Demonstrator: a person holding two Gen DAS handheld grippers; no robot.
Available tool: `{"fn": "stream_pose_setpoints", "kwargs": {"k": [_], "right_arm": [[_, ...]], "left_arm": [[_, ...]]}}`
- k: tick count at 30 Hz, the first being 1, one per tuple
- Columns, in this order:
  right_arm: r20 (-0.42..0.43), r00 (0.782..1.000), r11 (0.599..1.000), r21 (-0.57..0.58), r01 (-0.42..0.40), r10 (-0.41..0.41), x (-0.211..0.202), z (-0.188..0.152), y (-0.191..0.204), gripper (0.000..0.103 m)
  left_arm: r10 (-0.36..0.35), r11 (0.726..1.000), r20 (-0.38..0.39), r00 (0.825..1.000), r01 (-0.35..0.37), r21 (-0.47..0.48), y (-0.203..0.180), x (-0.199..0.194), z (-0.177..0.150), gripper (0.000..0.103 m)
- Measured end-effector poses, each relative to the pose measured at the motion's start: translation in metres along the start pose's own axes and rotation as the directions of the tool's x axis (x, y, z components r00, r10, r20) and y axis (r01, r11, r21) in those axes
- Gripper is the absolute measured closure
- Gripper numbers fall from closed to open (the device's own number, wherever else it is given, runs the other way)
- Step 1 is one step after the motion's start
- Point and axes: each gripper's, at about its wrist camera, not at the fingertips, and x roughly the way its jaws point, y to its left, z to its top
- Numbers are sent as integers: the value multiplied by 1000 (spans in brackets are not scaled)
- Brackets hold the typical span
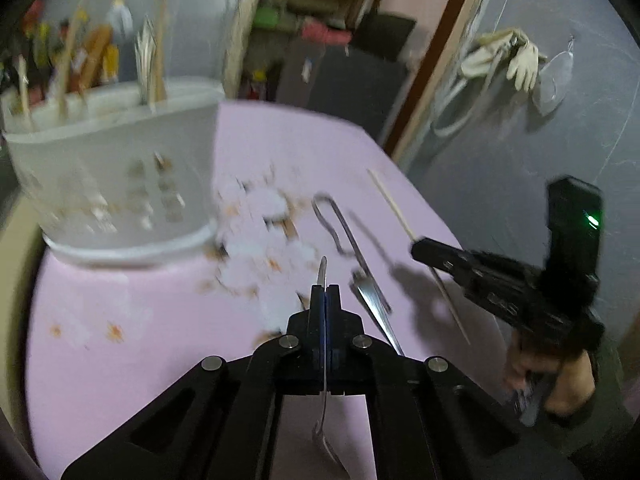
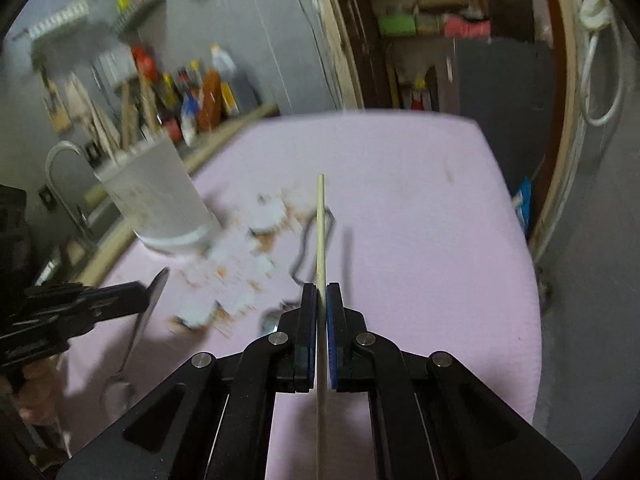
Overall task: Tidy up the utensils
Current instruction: 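Lift the spoon and chopstick and carry both toward the caddy basket, then lower the spoon and chopstick into the basket and open both tools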
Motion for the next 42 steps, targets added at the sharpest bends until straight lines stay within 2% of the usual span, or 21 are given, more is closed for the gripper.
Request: {"fn": "stream_pose_setpoints", "kwargs": {"k": [2,4,6,9,15,19,24,27,33,38,42], "right_arm": [[92,996,1000,-5,-23,23,-11,0,6,100],[185,982,999,-30,-26,31,-19,1,17,100],[280,959,997,-69,-21,39,-28,2,30,100],[399,916,993,-117,2,45,-37,4,51,100],[538,841,986,-165,31,63,-45,19,83,100],[587,802,986,-164,-15,110,-43,35,98,100],[624,752,977,-131,-166,212,-31,74,114,100],[638,729,967,-123,-221,248,-18,95,124,100],[683,683,962,-124,-242,259,6,118,140,100],[711,665,971,-117,-208,228,26,121,149,100],[711,675,979,-113,-167,197,43,115,153,100]], "left_arm": [[21,1000,62,998,-21,-1,-4,-5,2,103],[38,999,113,993,-38,-7,0,-10,5,103],[58,998,179,982,-57,-13,4,-15,9,103],[97,995,277,956,-98,-11,5,-26,17,103],[138,990,371,918,-140,-23,10,-36,32,103],[147,989,432,890,-142,-44,25,-56,47,103],[202,979,488,849,-175,-101,58,-87,77,103],[238,971,511,826,-198,-133,75,-97,90,103],[313,950,526,791,-265,-167,112,-110,120,103],[379,925,507,774,-329,-188,133,-101,124,103],[428,903,491,759,-383,-195,145,-91,118,103]]}}
